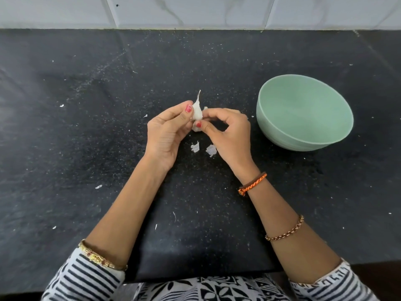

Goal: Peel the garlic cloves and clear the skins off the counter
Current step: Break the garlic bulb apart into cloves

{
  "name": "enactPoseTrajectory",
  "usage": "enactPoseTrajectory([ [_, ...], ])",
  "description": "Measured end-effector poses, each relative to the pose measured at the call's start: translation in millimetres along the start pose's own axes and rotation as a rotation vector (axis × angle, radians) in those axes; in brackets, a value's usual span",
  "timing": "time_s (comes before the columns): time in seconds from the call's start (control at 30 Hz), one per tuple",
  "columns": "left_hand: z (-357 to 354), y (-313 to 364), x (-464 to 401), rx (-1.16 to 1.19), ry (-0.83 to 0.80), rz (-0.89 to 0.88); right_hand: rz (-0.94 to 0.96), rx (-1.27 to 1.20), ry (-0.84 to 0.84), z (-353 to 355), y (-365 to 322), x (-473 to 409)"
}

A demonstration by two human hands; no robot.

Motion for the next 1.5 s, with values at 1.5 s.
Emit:
enactPoseTrajectory([
  [1.5,-3.0,2.5,3.6,-0.454,-0.137,-0.049,-0.101,-0.179,0.034,2.3,0.5,0.7],
])
Point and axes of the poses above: each hand's wrist, its own x-axis away from the middle knuckle, its own z-axis out of the back of the hand, y = z × x, the point moved 2 cm from there along -x, towards the middle knuckle, and after that the axes turned 14 degrees about -y, right-handed, at the moved point
